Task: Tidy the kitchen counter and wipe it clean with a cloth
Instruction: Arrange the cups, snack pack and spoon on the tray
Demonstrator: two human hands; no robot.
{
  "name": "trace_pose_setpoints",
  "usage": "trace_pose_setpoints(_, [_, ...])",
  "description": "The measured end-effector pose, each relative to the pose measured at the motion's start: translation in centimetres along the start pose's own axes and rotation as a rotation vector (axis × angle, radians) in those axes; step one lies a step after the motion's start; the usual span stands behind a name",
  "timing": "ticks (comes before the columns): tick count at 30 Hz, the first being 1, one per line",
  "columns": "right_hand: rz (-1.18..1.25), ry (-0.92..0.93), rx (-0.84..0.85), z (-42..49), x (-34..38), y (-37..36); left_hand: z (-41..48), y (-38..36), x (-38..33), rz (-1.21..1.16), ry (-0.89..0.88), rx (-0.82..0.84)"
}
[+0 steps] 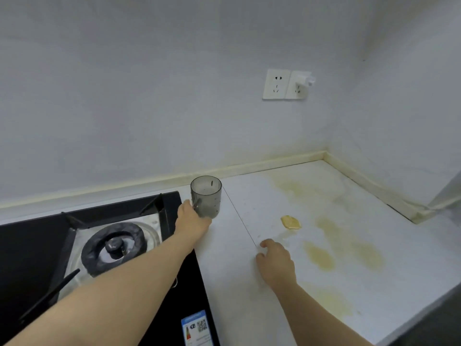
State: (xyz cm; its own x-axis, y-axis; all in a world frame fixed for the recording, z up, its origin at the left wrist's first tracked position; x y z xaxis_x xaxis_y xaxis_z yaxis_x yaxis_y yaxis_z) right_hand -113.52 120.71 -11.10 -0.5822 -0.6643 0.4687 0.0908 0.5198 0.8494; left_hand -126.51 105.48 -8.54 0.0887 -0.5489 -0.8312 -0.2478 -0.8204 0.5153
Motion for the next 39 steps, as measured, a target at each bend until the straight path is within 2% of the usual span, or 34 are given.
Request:
trace_pose_setpoints(4, [0.027,0.016,0.008,1.2,-0.5,0.1,1.8,-1.5,0.3,-0.173,0.070,0.041])
trace_pose_setpoints(10, [0.070,0.048,0.017,2.3,-0.6,0.2,2.8,-2.1,0.7,-0.123,0.141,-0.072])
trace_pose_setpoints(14, [0.089,0.059,0.029,2.5,-0.3,0.3,2.8,-2.2,0.7,-0.182,0.163,0.065])
trace_pose_setpoints(17, [0.103,0.079,0.032,2.8,0.7,0.3,2.1,-2.1,0.6,-0.317,0.261,0.193])
trace_pose_setpoints(21, [0.135,0.134,0.018,2.8,2.8,0.6,1.0,-1.3,0.2,-0.601,0.323,0.202])
trace_pose_setpoints(25, [0.164,0.193,0.006,2.5,4.9,1.0,0.5,1.0,-0.8,-0.603,0.181,0.053])
trace_pose_setpoints(29, [0.217,0.256,0.015,1.6,7.5,0.6,-0.2,4.5,-0.8,-0.648,0.122,-0.064])
trace_pose_setpoints(39, [0.294,0.454,0.094,-3.8,18.9,-3.8,-5.7,15.3,3.9,-0.458,-0.131,-0.270])
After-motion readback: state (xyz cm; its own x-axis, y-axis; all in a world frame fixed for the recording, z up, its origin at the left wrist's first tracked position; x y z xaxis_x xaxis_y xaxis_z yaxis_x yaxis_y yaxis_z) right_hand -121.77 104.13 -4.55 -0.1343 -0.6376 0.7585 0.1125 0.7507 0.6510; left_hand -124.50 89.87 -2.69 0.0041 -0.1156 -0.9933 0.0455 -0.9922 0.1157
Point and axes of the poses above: each hand's wrist, its own z-axis towards the middle knuckle, its own y-axis out of the back of the hand, x = y × z, the point moved 3 cm from there along z, towards the middle knuckle, and after that the axes turned 2 degrees about x, right-handed, at the moved point
